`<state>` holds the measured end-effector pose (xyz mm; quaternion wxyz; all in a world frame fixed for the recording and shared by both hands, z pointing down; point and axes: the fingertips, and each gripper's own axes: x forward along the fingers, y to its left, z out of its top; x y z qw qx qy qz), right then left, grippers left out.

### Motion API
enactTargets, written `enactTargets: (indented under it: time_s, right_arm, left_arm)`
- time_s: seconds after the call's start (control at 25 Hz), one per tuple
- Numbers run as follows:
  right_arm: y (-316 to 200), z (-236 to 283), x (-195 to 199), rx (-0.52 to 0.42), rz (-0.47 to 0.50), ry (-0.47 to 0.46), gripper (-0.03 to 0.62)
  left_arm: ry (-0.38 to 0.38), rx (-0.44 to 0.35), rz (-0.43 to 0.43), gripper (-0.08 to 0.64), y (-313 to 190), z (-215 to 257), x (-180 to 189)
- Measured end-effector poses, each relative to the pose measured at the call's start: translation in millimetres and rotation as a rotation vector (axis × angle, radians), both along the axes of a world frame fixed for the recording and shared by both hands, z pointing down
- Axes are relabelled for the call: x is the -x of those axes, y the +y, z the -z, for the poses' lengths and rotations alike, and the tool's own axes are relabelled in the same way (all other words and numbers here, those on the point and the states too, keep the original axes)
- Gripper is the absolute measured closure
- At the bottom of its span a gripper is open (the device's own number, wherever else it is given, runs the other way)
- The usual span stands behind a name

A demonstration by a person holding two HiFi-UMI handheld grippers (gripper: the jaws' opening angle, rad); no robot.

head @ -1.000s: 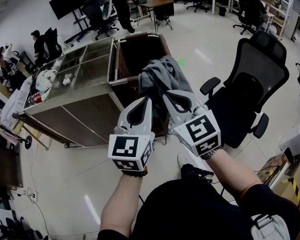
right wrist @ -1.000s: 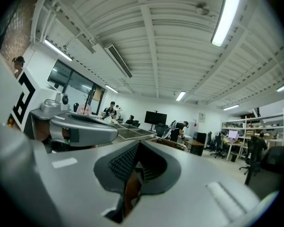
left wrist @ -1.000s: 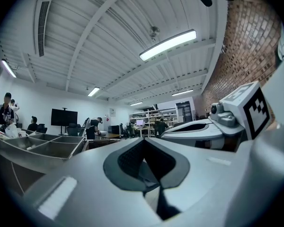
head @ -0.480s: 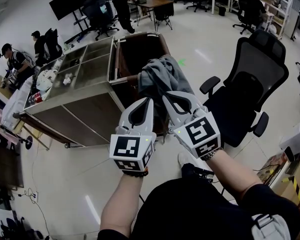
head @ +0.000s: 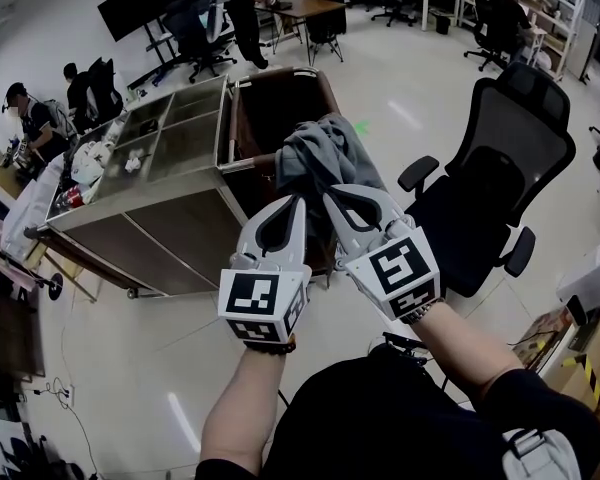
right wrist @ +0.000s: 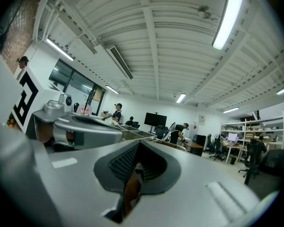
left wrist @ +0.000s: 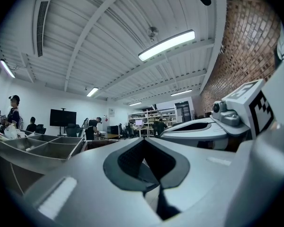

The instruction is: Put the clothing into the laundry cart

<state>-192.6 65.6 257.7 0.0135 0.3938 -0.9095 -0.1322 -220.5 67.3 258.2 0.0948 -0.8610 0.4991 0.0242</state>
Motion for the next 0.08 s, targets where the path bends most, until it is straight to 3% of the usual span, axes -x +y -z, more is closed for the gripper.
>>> enactTargets:
  time_s: [0.08]
  right_arm:
    - [0.0, 0.6, 0.5, 0.0, 0.0, 0.002, 0.592]
  left_arm:
    - [0.003, 0.002, 0.001, 0.558, -1.0, 0.3, 0.9]
